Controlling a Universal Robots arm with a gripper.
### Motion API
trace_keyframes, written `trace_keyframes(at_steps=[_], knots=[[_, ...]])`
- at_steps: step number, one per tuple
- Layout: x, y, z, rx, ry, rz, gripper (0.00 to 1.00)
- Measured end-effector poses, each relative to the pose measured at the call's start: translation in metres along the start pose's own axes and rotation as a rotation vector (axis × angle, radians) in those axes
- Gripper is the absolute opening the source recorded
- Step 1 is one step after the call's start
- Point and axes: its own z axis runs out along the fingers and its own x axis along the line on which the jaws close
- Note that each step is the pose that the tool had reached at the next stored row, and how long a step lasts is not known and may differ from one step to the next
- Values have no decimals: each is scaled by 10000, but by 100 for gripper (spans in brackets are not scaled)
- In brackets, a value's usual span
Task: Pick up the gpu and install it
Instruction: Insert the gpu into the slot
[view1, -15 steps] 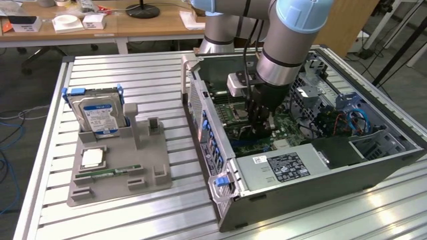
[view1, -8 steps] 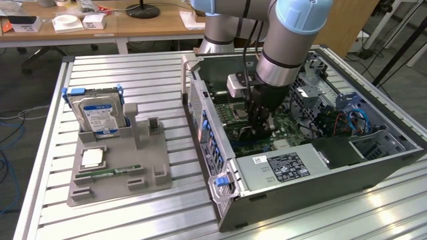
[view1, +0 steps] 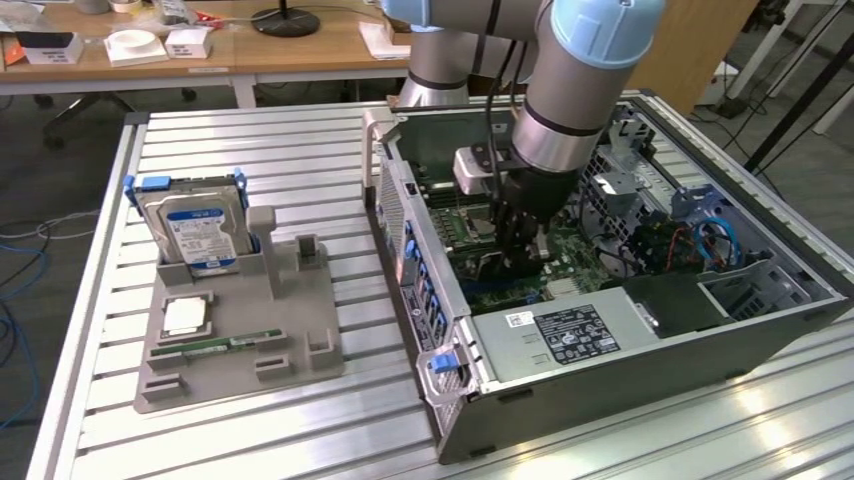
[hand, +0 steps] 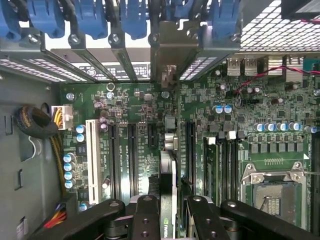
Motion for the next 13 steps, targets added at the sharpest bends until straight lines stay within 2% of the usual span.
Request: trace_keyframes(at_steps=[2,13], knots=[[3,1,-15,-10,28,1,26],[1,1,11,-12,29,1,26]])
